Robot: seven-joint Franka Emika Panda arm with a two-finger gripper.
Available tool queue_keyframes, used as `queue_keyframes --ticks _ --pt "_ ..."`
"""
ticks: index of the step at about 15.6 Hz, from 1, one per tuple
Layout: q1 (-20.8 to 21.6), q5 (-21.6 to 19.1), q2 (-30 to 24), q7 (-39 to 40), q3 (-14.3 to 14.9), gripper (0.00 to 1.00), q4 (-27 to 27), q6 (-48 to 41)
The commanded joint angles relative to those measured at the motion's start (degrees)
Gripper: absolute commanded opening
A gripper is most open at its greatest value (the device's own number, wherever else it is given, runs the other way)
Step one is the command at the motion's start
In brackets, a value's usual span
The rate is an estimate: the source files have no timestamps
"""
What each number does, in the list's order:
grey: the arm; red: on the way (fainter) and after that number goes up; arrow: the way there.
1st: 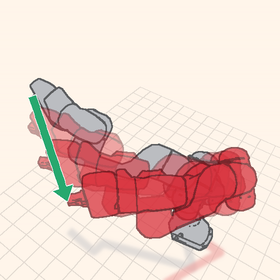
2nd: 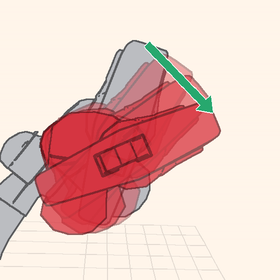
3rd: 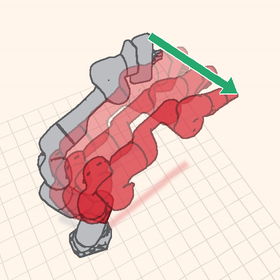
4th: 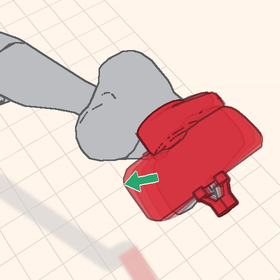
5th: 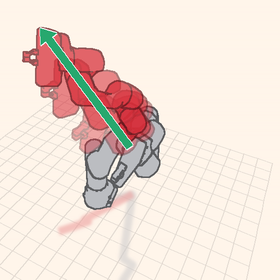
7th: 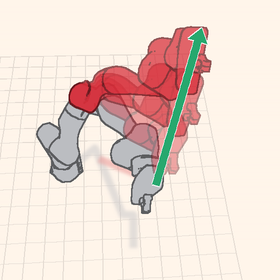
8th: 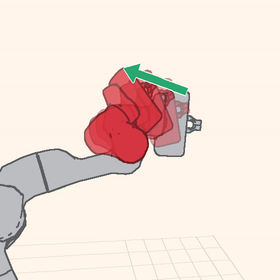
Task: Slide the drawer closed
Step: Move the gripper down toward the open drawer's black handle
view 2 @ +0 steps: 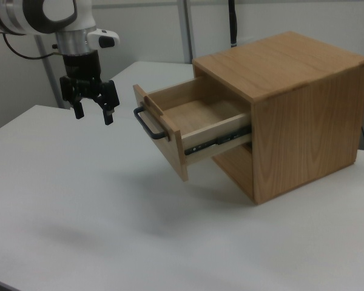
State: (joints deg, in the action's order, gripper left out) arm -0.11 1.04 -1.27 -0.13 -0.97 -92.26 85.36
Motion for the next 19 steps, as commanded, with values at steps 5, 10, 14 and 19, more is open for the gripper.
queue_keyframes --ticks 5,10,14,19 --pt "-0.2 -1.1 -0.3 -6.4 0.5 0.36 0.4 -1.2" --pt "-1.1 -2.4 0.6 -16.5 0.8 0.05 0.1 5.0" --pt "-2.2 -2.1 3.5 -24.9 1.1 0.04 0.1 11.5" --pt "-3.1 -1.0 6.4 -27.5 1.1 0.02 0.4 15.3"
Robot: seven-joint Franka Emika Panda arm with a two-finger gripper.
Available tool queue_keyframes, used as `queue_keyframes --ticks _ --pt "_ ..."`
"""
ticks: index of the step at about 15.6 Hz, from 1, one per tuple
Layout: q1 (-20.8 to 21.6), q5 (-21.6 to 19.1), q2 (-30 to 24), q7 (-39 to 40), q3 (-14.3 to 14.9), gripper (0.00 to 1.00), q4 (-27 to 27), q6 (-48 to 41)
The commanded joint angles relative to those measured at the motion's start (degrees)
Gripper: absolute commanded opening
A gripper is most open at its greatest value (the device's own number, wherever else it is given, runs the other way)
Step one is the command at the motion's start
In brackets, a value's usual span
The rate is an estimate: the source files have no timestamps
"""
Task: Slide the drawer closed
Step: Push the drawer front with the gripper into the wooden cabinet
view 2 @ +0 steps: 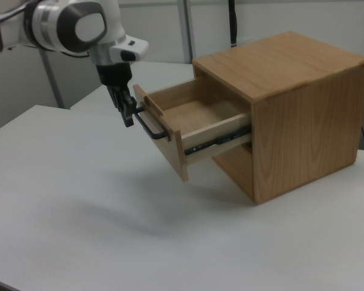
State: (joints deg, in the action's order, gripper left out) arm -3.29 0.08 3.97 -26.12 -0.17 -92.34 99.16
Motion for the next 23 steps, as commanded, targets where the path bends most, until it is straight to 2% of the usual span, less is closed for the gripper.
queue_keyframes --ticks 1,5,9,12,20,23 --pt "0.1 0.2 1.7 -1.6 0.3 0.02 0.6 2.6" --pt "0.0 0.9 4.1 -1.5 2.2 0.01 0.9 6.9" --pt "0.1 1.7 8.0 -1.3 4.8 0.01 4.0 13.8" --pt "-0.1 4.1 10.0 -0.7 5.8 0.01 5.8 19.6" --pt "-1.4 11.3 15.2 0.1 6.1 0.00 7.0 37.1" --pt "-1.9 12.0 17.3 0.1 6.9 0.00 9.3 40.4"
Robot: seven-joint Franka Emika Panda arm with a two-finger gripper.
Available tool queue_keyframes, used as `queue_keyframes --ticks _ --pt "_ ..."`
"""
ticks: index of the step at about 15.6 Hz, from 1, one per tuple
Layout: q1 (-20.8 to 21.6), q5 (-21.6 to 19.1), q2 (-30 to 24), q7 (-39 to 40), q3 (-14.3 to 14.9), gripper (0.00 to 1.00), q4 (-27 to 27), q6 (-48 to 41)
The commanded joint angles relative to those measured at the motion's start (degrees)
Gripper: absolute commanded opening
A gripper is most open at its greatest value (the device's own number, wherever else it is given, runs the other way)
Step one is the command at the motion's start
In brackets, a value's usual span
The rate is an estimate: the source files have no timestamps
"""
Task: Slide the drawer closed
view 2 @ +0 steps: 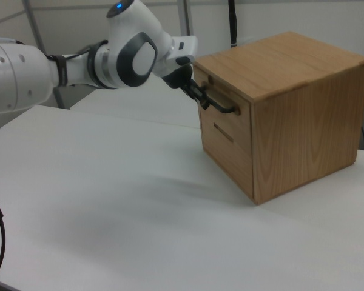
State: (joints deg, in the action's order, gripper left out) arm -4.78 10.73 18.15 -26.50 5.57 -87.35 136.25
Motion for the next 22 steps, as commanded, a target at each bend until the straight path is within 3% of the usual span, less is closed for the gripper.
queue_keyframes --ticks 1,4,6,9,10,11,13,15,22 --pt "-0.5 1.4 3.7 0.5 1.3 0.00 5.3 3.4" --pt "-0.4 1.1 3.1 1.9 1.9 0.01 5.4 3.5" --pt "-0.1 0.3 0.0 3.6 1.8 0.01 3.4 2.2" --pt "0.6 -0.5 -5.7 5.8 0.8 0.03 -0.2 -7.9" --pt "1.1 -2.9 -7.5 8.5 0.0 0.07 -0.5 -13.0" --pt "1.5 -6.2 -9.4 12.6 -0.4 0.18 -0.6 -18.2" --pt "1.7 -11.0 -12.7 21.4 -0.4 0.51 -0.9 -28.9" --pt "2.6 -11.5 -15.0 25.2 -0.5 1.00 -1.1 -35.8" --pt "4.1 -11.3 -17.0 26.7 -0.4 1.00 -2.4 -39.0"
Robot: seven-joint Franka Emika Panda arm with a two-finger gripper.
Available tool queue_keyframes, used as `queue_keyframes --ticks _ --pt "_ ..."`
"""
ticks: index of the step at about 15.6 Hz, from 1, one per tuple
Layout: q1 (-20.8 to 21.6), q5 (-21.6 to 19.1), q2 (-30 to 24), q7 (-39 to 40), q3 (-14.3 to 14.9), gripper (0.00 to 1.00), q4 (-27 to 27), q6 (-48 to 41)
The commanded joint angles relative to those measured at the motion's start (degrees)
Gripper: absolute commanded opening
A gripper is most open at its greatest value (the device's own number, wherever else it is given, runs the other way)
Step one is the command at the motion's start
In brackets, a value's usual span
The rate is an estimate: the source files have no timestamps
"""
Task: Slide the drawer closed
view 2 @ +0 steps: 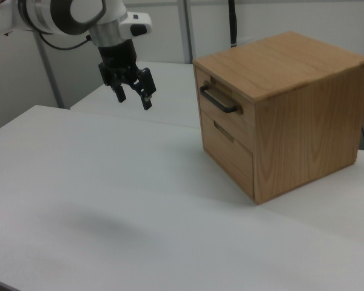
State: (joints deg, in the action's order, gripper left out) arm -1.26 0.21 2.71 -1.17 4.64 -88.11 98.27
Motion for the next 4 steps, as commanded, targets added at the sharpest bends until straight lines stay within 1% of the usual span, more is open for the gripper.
queue_keyframes --ticks 1,4 --pt "0.6 -0.8 -1.8 1.3 1.0 1.00 -1.6 -1.2" --pt "0.6 -0.6 -1.9 1.3 1.1 1.00 -1.7 -1.1"
